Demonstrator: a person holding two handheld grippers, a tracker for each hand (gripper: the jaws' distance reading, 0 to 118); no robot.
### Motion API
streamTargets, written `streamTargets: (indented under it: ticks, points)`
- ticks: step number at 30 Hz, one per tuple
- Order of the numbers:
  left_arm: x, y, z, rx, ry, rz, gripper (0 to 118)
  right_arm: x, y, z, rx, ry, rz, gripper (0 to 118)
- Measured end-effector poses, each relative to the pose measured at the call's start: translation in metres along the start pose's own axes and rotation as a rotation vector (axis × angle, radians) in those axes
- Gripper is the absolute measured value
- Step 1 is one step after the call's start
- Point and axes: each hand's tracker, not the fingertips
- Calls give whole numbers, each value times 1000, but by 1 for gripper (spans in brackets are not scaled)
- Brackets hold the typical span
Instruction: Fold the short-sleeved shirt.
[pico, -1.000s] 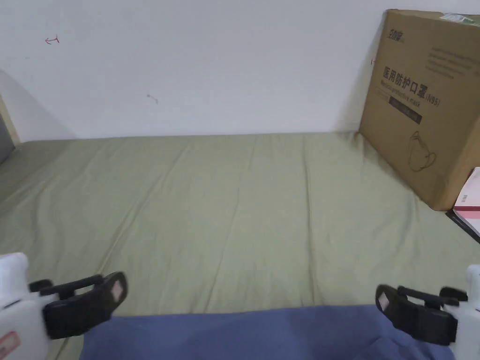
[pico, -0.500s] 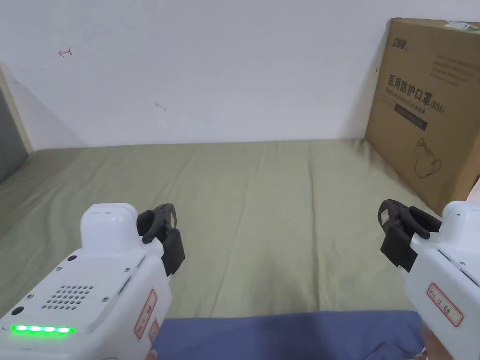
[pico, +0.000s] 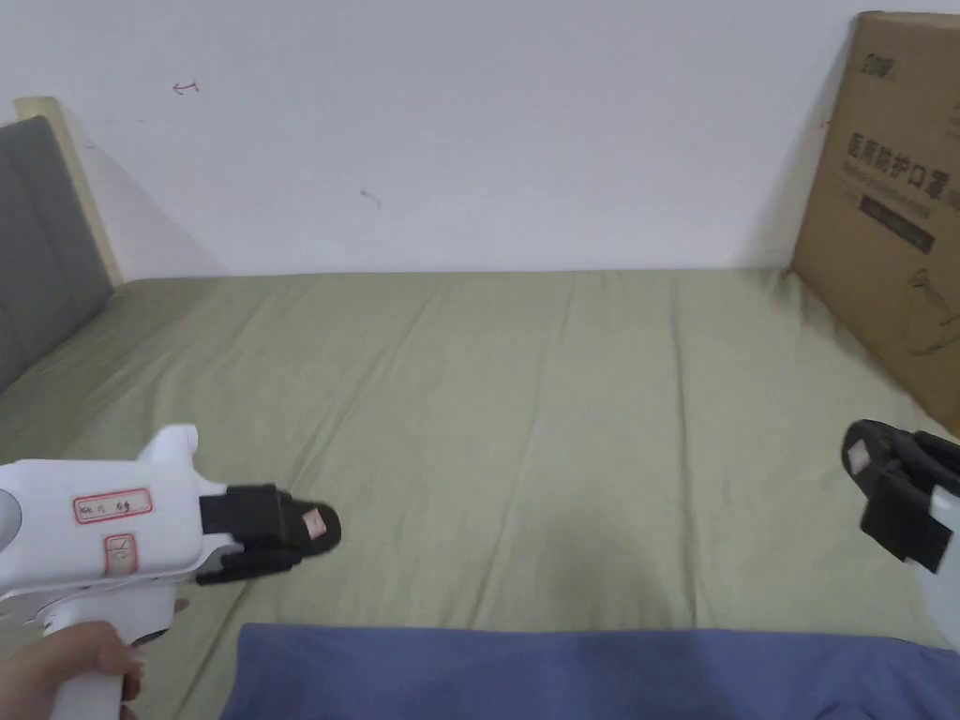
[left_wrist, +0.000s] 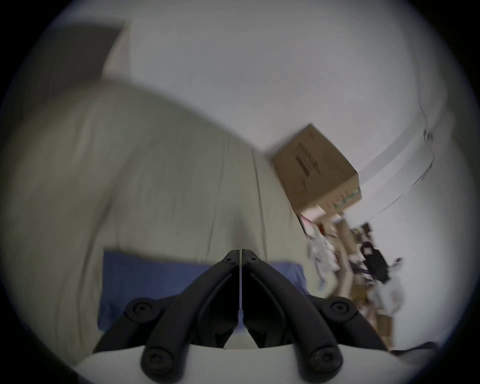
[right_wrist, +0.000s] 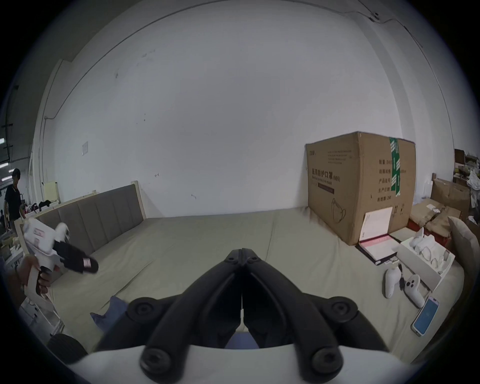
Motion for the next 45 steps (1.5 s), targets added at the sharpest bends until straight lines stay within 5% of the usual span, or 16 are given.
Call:
streamTargets:
  ticks: [4,6,7,10,17,20,28,29,30,31,32,33,41,43,45]
  points:
    - [-63,-9,5,-75,12,54,3,0,-6,-9,-47,-6,7,0]
    - [-94,-15,7,-81,-40,123,15,-1,-8,-14,-68,-6,15,0]
    - [-106,-18,7,-78,-56,155,29,-2,-9,-16,-78,-4,17,0]
    - [-130,-28,3,-74,-52,176,118,-6,-10,-20,-103,-4,33,0]
    - [-179,-37,-12,-23,-80,274,118,-17,-10,-30,-146,7,72,0]
    - [-182,-45,-40,-87,-263,330,118,-21,-9,-34,-163,8,76,0]
    - [-180,-49,-73,-92,-351,281,116,-39,-12,-40,-196,51,92,0]
    - [-182,-51,-70,-73,-309,270,98,-40,-12,-40,-197,57,91,0]
    - [-186,-54,-69,-70,-161,252,61,-42,-12,-40,-199,62,87,0]
    - [-189,-58,-74,-86,-2,227,6,-42,-13,-41,-201,64,83,0]
    - [-201,-62,-69,-97,38,245,8,-43,-13,-42,-204,64,78,0]
    - [-183,-58,-69,-12,-188,333,8,-43,-14,-42,-209,66,71,0]
    - [-140,-44,-21,4,139,62,8,-41,-15,-36,-218,85,52,0]
    - [-130,-38,4,25,281,41,8,-38,-14,-33,-214,91,46,0]
    - [-98,-45,20,44,585,-135,8,-35,-15,-30,-214,89,45,0]
